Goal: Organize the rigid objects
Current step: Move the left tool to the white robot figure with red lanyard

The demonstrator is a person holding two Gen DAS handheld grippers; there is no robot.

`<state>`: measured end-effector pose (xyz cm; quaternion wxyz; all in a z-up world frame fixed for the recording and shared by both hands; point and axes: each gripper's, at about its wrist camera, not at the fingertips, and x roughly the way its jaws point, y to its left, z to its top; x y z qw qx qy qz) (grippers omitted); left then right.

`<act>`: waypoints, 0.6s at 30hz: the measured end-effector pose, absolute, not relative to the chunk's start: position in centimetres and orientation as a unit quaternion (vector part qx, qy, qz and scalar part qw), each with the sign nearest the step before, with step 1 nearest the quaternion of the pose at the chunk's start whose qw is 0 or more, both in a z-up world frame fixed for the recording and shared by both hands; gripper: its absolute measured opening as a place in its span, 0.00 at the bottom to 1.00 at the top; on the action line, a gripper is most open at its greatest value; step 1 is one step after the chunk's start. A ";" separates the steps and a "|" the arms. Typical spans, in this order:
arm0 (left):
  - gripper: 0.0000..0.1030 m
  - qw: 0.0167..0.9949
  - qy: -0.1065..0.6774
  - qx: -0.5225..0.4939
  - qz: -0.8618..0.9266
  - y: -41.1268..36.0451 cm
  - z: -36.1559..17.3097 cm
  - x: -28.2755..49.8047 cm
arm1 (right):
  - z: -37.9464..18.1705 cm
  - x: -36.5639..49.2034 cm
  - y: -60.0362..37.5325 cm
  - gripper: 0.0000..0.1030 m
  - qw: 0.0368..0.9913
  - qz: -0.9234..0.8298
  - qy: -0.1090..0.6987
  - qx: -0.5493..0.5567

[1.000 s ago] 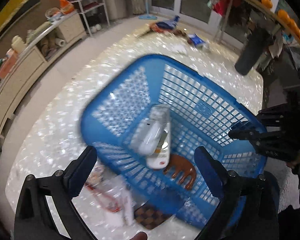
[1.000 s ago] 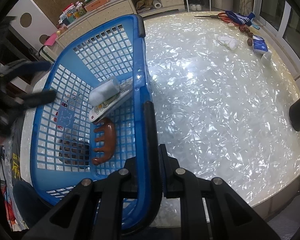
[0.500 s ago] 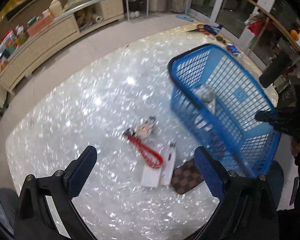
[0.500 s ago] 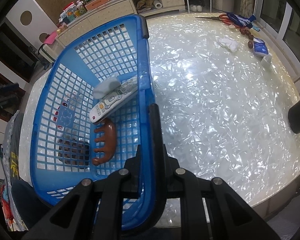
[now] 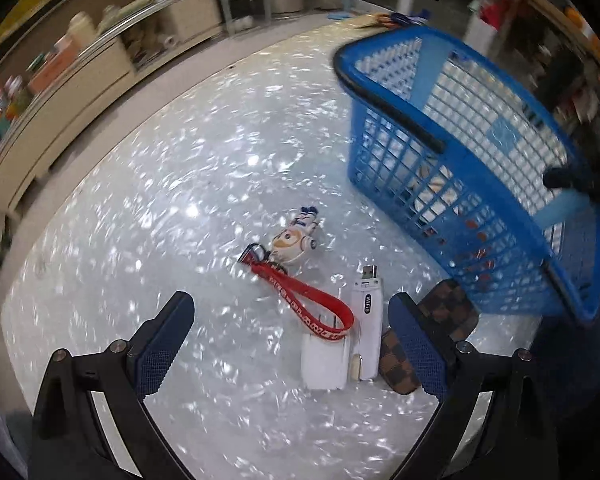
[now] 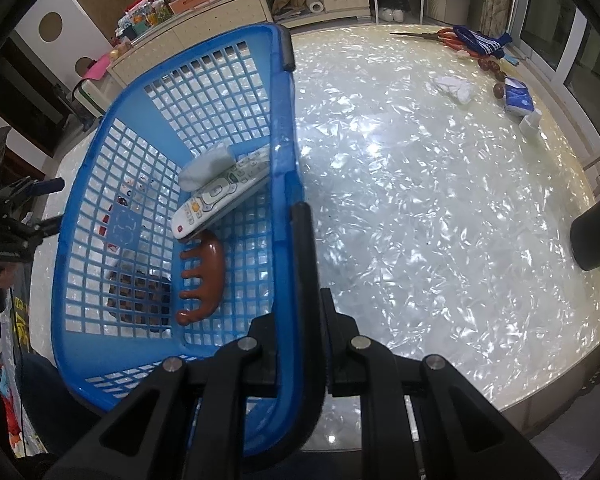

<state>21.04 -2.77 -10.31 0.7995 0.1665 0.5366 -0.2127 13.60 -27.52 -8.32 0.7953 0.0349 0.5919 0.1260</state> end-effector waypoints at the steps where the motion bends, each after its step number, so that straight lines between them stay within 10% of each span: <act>1: 0.96 0.799 0.534 0.171 -0.219 -2.9 -10.5 21.0 | -8.3 13.6 -27.6 0.13 0.795 0.126 0.593 0.035; 18: 0.89 0.761 0.524 0.263 -0.277 -5.1 -14.4 24.2 | -9.1 14.0 -27.1 0.13 0.788 0.113 0.604 0.026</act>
